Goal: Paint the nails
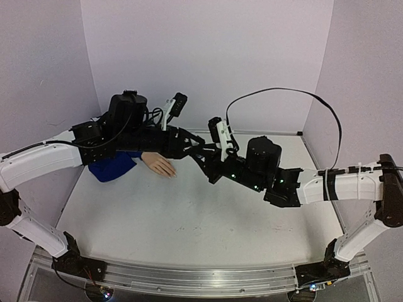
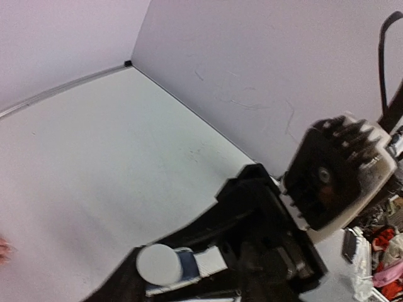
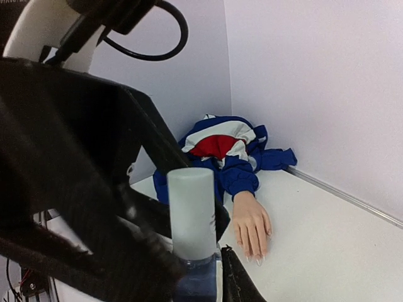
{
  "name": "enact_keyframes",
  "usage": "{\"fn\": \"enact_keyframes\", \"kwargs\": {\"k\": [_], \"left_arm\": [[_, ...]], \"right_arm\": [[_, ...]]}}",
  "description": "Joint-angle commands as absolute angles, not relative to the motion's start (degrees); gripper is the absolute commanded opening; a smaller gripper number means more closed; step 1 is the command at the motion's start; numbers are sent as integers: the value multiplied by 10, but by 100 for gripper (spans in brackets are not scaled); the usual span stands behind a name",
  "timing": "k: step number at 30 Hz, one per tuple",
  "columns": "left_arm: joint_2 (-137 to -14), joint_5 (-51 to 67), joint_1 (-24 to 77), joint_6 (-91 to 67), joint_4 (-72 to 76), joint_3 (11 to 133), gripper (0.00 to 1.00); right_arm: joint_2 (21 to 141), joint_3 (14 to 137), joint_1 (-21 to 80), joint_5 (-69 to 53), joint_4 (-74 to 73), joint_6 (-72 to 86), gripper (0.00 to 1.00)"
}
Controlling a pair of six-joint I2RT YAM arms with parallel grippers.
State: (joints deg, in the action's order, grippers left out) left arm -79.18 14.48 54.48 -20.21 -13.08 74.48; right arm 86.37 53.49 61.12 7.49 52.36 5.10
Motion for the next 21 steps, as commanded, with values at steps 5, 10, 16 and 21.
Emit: {"fn": "enact_keyframes", "kwargs": {"k": [5, 10, 16, 21], "left_arm": [[-742, 236, 548, -213, -198, 762, 73], [-747, 228, 546, -215, -300, 800, 74], [-760, 216, 546, -220, -347, 823, 67], [-770, 204, 546, -227, -367, 844, 55]], "right_arm": [[824, 511, 558, -94, 553, 16, 0], [817, 510, 558, -136, 515, 4, 0], [832, 533, 558, -175, 476, -25, 0], [836, 539, 557, -188, 472, -24, 0]]}}
